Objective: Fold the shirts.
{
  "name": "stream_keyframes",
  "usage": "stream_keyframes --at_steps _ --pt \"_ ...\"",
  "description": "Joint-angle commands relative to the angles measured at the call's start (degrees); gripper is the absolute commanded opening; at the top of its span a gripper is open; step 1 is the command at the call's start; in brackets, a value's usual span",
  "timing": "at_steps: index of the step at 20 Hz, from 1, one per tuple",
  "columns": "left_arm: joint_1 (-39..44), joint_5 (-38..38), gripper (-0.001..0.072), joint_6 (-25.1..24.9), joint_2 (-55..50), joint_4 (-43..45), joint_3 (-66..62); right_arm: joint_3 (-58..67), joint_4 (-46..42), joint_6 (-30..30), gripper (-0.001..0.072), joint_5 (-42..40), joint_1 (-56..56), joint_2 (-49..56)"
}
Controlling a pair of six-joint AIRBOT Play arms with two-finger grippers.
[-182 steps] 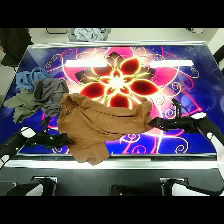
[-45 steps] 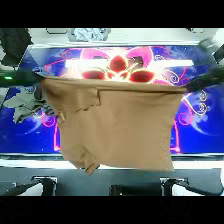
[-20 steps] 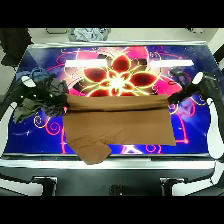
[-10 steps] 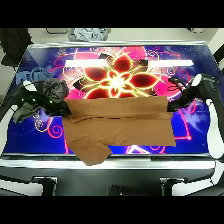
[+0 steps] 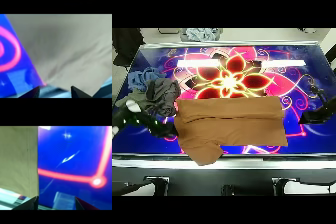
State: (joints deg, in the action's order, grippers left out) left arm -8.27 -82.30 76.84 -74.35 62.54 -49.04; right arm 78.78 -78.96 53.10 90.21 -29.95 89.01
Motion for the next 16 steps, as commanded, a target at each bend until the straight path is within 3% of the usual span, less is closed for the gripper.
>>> stream_keyframes --at_steps 1,9,11,13,14,16 --pt "-0.11 7.28 0.0481 -2.1 7.82 -6.69 16.0 -5.42 2.95 -1.64 0.0564 -1.44 -1.92 -1.4" --pt "7.17 16.76 0.0476 -2.67 8.02 -12.7 25.09 -6.4 3.28 -2.99 0.0565 -1.55 -1.92 -1.4" --pt "9.2 21.33 0.0385 0.42 8.02 -12.63 25.09 -8.44 3.28 -3.23 0.0568 -0.92 -1.92 -2.12" --pt "10.21 25.57 0.0159 2.8 8.02 -12.63 25.09 -12.92 3.32 -4.17 0.0578 -1.49 -1.92 -3.76" --pt "10.27 26.6 0.0037 2.71 8.02 -12.63 25.09 -15.43 3.34 -4.5 0.0641 -1.84 -1.92 -4.59" --pt "10.25 27.12 0.0033 2.62 8.04 -12.39 25.07 -19.65 3.34 -4.96 0.0651 -1.86 -1.92 -5.46"
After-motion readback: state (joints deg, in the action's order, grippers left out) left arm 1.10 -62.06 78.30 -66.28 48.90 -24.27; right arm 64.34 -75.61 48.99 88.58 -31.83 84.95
